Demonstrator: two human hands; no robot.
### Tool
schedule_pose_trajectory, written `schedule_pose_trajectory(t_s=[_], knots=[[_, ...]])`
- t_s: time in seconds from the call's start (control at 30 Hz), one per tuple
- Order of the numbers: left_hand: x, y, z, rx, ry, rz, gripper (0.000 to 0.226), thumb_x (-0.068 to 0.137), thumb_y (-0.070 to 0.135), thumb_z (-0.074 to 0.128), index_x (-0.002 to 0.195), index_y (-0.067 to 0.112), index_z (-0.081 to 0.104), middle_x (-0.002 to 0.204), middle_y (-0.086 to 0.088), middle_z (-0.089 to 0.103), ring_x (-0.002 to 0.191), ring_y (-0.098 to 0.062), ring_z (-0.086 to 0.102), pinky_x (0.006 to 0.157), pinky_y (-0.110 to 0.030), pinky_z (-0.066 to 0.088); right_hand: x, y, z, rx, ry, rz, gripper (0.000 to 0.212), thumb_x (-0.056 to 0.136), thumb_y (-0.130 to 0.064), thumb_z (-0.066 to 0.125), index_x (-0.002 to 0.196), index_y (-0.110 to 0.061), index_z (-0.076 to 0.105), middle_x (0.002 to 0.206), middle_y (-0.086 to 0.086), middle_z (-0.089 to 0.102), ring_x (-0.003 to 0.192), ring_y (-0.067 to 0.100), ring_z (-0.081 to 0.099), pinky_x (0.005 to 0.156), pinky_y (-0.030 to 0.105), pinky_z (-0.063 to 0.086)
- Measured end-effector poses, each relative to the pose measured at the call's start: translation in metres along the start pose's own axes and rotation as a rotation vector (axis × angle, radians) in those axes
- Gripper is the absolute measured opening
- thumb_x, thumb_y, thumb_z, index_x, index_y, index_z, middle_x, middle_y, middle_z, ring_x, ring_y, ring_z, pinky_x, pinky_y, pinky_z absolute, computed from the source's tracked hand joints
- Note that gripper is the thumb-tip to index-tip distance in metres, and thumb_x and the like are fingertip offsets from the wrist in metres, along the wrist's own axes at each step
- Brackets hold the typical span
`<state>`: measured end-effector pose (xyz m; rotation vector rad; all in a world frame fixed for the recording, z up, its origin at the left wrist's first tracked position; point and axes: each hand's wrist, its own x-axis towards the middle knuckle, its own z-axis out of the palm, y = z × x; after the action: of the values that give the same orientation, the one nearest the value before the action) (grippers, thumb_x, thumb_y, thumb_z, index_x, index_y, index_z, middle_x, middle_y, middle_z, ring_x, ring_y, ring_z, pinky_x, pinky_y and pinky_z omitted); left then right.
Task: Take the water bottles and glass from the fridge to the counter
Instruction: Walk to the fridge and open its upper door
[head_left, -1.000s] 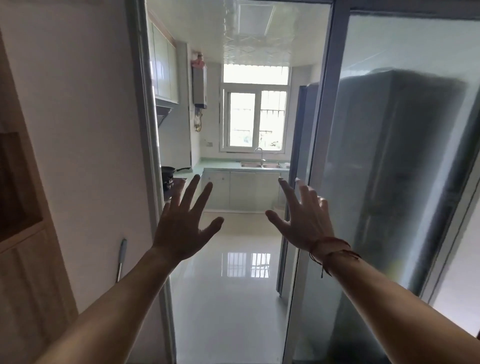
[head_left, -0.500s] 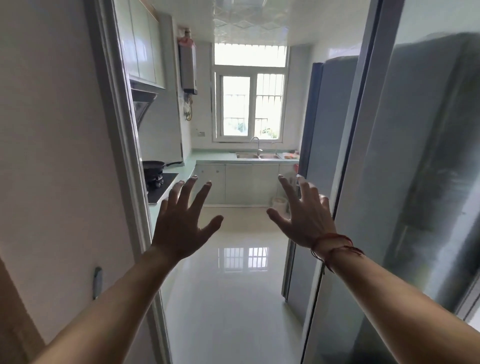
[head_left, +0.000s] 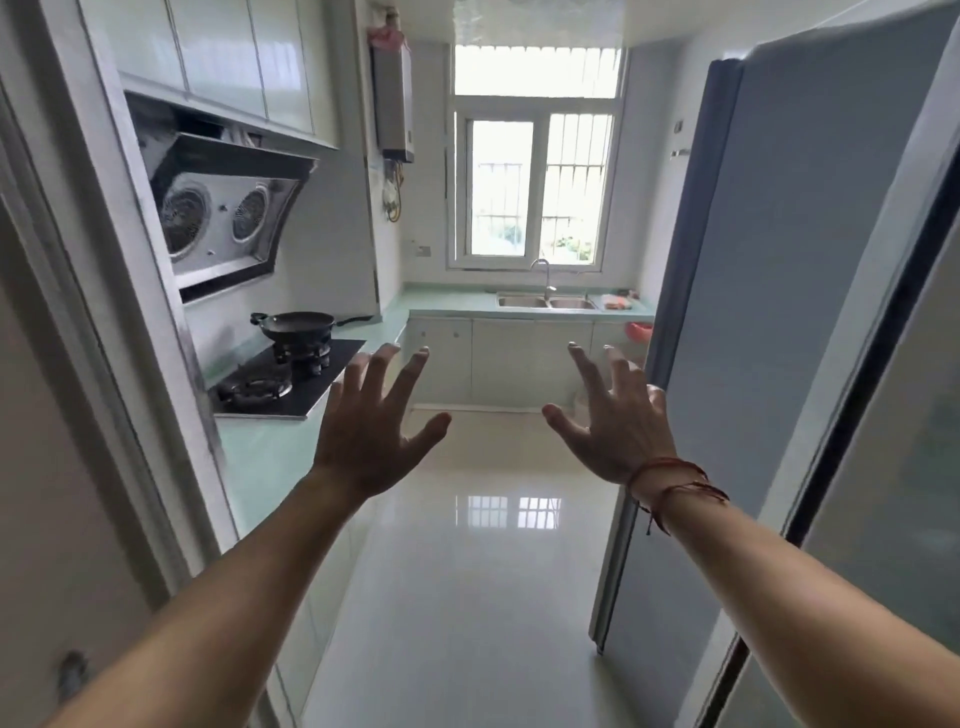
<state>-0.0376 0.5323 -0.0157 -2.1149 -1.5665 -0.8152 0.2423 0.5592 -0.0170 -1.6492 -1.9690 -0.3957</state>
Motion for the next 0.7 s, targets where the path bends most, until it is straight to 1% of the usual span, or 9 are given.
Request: schedule_pose_trajectory(t_s=[0.13, 0.4, 0.6, 0.7], knots=[[0.043, -0.019, 0.045, -0.006, -0.016, -0.023, 0.079, 0.088, 0.065, 0.040, 0.146, 0.012, 0.048, 0.144, -0.022, 0.047, 0.124, -0.046, 0.048, 0.088, -0.057, 0.049, 0.048, 0.017, 0.042, 0.029, -0.026, 0.026, 0.079, 0.089, -0.066, 0.046, 0.155, -0.032, 0.020, 0.156, 0.017, 0.026, 0.141, 0.036, 0.031, 0.107, 0.058, 0.032], [0.137, -0.077, 0.139, -0.002, -0.029, -0.017, 0.082, 0.088, 0.067, 0.036, 0.150, 0.015, 0.042, 0.149, -0.020, 0.043, 0.126, -0.044, 0.046, 0.089, -0.056, 0.047, 0.157, 0.038, 0.131, -0.003, -0.025, 0.030, 0.079, 0.088, -0.068, 0.044, 0.154, -0.033, 0.021, 0.154, 0.018, 0.029, 0.140, 0.036, 0.033, 0.105, 0.059, 0.035], [0.224, -0.136, 0.211, -0.043, -0.013, 0.006, 0.079, 0.088, 0.064, 0.039, 0.148, 0.014, 0.044, 0.145, -0.020, 0.046, 0.119, -0.046, 0.049, 0.084, -0.056, 0.049, 0.253, 0.044, 0.190, -0.036, -0.015, 0.059, 0.078, 0.090, -0.066, 0.046, 0.156, -0.032, 0.020, 0.157, 0.016, 0.025, 0.143, 0.033, 0.027, 0.108, 0.056, 0.031], [0.264, -0.162, 0.239, -0.041, -0.029, 0.011, 0.080, 0.088, 0.065, 0.037, 0.149, 0.014, 0.044, 0.146, -0.020, 0.046, 0.121, -0.046, 0.049, 0.085, -0.055, 0.049, 0.296, 0.047, 0.215, -0.033, -0.011, 0.076, 0.077, 0.090, -0.065, 0.046, 0.156, -0.033, 0.020, 0.158, 0.015, 0.024, 0.144, 0.033, 0.024, 0.110, 0.056, 0.028]])
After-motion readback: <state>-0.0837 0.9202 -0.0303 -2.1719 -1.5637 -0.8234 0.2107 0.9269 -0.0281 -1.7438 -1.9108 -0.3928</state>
